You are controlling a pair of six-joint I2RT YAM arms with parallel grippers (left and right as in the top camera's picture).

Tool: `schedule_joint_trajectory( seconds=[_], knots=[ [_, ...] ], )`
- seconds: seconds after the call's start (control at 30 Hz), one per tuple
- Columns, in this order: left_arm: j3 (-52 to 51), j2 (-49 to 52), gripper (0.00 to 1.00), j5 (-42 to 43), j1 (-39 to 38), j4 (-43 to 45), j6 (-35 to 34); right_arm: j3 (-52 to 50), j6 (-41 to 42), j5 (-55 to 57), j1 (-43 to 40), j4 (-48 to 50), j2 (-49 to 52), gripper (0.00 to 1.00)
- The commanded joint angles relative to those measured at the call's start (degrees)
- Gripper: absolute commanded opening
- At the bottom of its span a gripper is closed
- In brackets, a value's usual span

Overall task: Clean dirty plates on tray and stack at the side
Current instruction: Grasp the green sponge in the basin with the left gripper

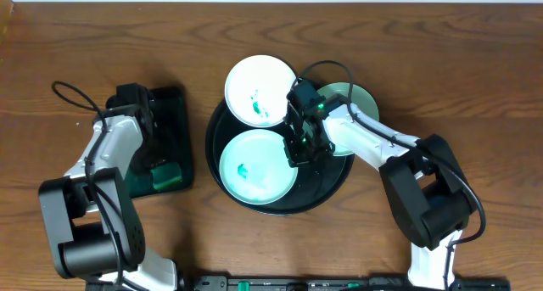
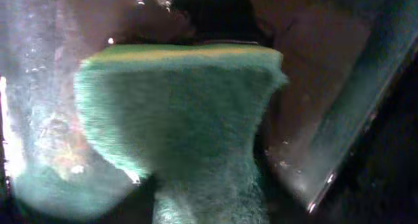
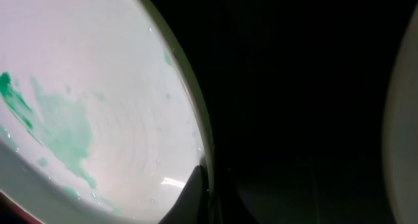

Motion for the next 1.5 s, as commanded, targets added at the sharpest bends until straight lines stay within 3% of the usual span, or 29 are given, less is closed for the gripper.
schedule_joint_trajectory(
  seconds=[0.0, 0.07, 0.1, 0.13, 0.3, 0.6, 0.9, 1.1, 1.3, 1.47],
  knots=[
    [-0.74, 0.20, 0.38, 0.44, 0.07, 1.09, 0.17, -0.96, -1.40, 0.31, 1.42, -1.57, 1.18, 0.01],
    [-0.74, 0.20, 0.40, 0.44, 0.09, 1.29, 0.17, -0.96, -1.38, 0.31, 1.42, -1.57, 1.18, 0.01],
    [-0.74, 0.20, 0.30, 0.42, 0.09, 1.38, 0.17, -0.96, -1.38, 0.31, 1.42, -1.57, 1.18, 0.01],
    [-0.74, 0.20, 0.07, 0.42, 0.09, 1.53, 0.17, -0.96, -1.38, 0.31, 1.40, -1.57, 1.18, 0.01],
    [-0.74, 0.20, 0.07, 0.94, 0.07, 1.95, 0.20, -0.96, -1.38, 0.31, 1.42, -1.55, 1.18, 0.01],
    [0.72, -3.98, 0.07, 9.88, 0.02, 1.86, 0.04, -0.96, -1.40, 0.13, 1.38, -1.77, 1.18, 0.01],
    [1.22, -17.55, 0.07, 7.50, 0.02, -0.92, -3.69, -0.96, -1.38, -0.59, 1.36, -2.43, 1.18, 0.01],
    [1.20, -19.06, 0.07, 7.82, 0.02, -2.19, -3.48, -0.96, -1.36, -0.72, 1.36, -2.38, 1.18, 0.01],
    [1.20, -17.57, 0.07, 21.33, -0.98, -2.23, -2.14, -0.96, -1.36, -0.70, 1.36, -2.14, 1.18, 0.01],
    [1.20, -17.55, 0.07, 25.73, -6.51, -1.95, -2.29, -0.96, -1.36, -0.70, 1.36, -2.12, 1.18, 0.01]
  ],
)
